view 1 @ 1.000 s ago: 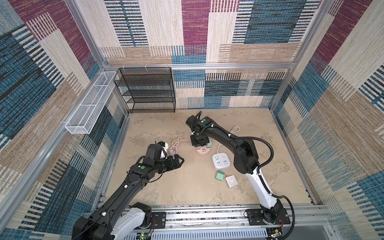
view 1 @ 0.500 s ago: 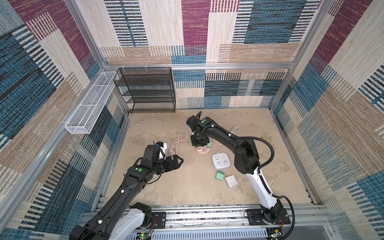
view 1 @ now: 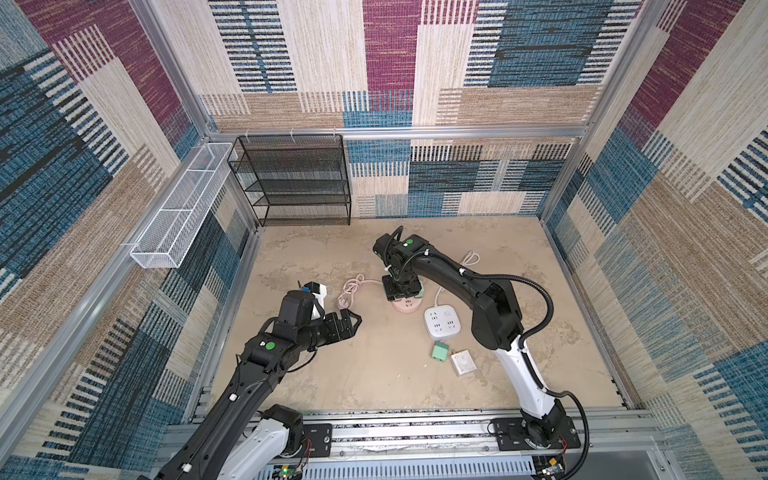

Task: Insert the plug
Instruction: 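Press the pink adapter prongs down into the pink strip socket, then open the right gripper and lift it off the plugged pink adapter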

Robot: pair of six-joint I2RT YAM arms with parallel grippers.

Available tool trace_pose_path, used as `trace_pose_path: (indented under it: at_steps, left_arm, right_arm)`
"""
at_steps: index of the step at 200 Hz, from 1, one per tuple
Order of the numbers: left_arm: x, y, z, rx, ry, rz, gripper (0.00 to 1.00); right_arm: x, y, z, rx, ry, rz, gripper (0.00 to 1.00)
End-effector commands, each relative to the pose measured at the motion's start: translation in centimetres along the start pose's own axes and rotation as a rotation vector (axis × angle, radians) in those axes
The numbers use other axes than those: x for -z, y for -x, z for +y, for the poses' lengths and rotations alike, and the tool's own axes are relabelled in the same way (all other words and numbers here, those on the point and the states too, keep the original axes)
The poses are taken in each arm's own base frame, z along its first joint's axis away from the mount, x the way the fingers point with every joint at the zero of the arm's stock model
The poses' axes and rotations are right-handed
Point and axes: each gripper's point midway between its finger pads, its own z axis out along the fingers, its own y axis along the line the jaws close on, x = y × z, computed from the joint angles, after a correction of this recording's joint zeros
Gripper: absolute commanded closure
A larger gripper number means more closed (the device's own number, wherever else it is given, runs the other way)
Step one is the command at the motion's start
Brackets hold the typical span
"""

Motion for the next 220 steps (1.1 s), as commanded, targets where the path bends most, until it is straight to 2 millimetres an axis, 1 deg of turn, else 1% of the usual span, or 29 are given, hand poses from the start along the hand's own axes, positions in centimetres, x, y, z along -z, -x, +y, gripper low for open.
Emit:
trace_pose_path:
  at_steps: [1, 18, 42, 63, 73, 93, 100, 116, 137, 155, 167, 179, 203, 220]
  left_arm:
    - [0.7, 0.1, 0.4, 0.004, 0.032, -0.011, 0.05]
    - [1.1, 0.2, 0.4, 0.003, 0.042, -0.018, 0.04]
    - [1.6, 0.4, 0.7, 0.012, 0.062, -0.04, 0.04]
    - [2.0, 0.9, 0.9, 0.033, 0.074, -0.082, 0.03]
    - [2.1, 1.1, 1.0, 0.044, 0.075, -0.103, 0.03]
    - [2.0, 1.5, 1.0, 0.076, 0.064, -0.132, 0.03]
    - [1.8, 1.5, 0.7, 0.072, 0.047, -0.128, 0.03]
    - [1.5, 1.6, -0.3, 0.044, 0.001, -0.103, 0.03]
    - [1.2, 1.8, -0.5, 0.027, 0.008, -0.085, 0.03]
    - [1.1, 1.9, -0.5, 0.015, 0.017, -0.078, 0.03]
    - [1.1, 2.0, -0.6, 0.008, 0.018, -0.077, 0.03]
    - [1.1, 2.2, -0.7, 0.004, 0.018, -0.072, 0.03]
    - [0.7, 2.3, -0.7, 0.016, 0.022, -0.061, 0.04]
    - [0.5, 2.2, -0.7, 0.027, 0.014, -0.062, 0.04]
  right_arm:
    - [0.7, 0.1, 0.3, -0.002, 0.013, -0.025, 0.42]
    - [1.5, 0.0, 0.2, 0.002, 0.016, -0.043, 0.42]
    - [3.5, -0.2, -0.3, -0.005, 0.017, -0.105, 0.44]
    - [6.5, 0.2, -0.6, -0.021, 0.044, -0.197, 0.46]
    - [7.6, 0.2, -0.8, -0.026, 0.054, -0.228, 0.48]
    - [8.4, 0.7, -2.0, -0.032, 0.022, -0.262, 0.49]
    - [8.4, 1.0, -2.7, -0.031, -0.007, -0.276, 0.5]
    - [8.3, 1.7, -4.5, -0.047, -0.096, -0.317, 0.56]
    - [7.6, 2.3, -6.0, -0.052, -0.146, -0.321, 0.61]
    - [7.1, 2.9, -6.7, -0.049, -0.142, -0.338, 0.72]
    - [6.6, 3.1, -6.9, -0.046, -0.124, -0.337, 0.84]
    - [6.1, 3.2, -7.0, -0.039, -0.112, -0.333, 0.9]
    - [4.8, 3.3, -7.1, -0.023, -0.105, -0.312, 0.9]
    - [4.1, 3.2, -6.9, -0.013, -0.096, -0.301, 0.9]
